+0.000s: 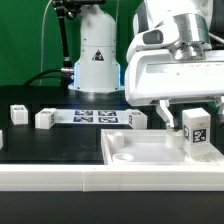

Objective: Assemble one leg

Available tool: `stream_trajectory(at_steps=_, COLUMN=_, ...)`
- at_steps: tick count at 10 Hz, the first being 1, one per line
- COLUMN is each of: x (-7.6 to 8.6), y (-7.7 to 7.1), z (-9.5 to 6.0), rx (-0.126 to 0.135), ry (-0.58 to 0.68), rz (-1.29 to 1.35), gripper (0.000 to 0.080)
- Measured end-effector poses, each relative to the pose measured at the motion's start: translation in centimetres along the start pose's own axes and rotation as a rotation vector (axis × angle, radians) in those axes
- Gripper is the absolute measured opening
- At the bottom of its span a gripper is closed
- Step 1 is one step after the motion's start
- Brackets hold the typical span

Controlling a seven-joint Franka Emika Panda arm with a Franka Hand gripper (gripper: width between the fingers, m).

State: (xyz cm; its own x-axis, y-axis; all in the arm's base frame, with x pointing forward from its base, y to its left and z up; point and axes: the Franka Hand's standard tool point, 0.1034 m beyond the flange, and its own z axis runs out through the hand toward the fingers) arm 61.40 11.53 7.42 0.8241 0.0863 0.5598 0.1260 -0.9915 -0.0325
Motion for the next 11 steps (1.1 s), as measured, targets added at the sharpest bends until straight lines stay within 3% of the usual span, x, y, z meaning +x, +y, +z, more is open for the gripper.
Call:
stream_trajectory(at_steps=4, x=0.0, y=0.1, z=0.0, rx=0.000, ry=-0.006, rz=-0.004, gripper=0.0649)
stream_trajectory(at_steps=7, x=1.2, y=0.7, z=-1.3, rx=0.007, ry=-0.067, rz=-0.007, gripper=0.0649)
stream_trajectory(at_steps=11, x=1.5, y=0.3, z=-0.5, rx=0.057, ry=-0.325, rz=0.011, gripper=0.0649)
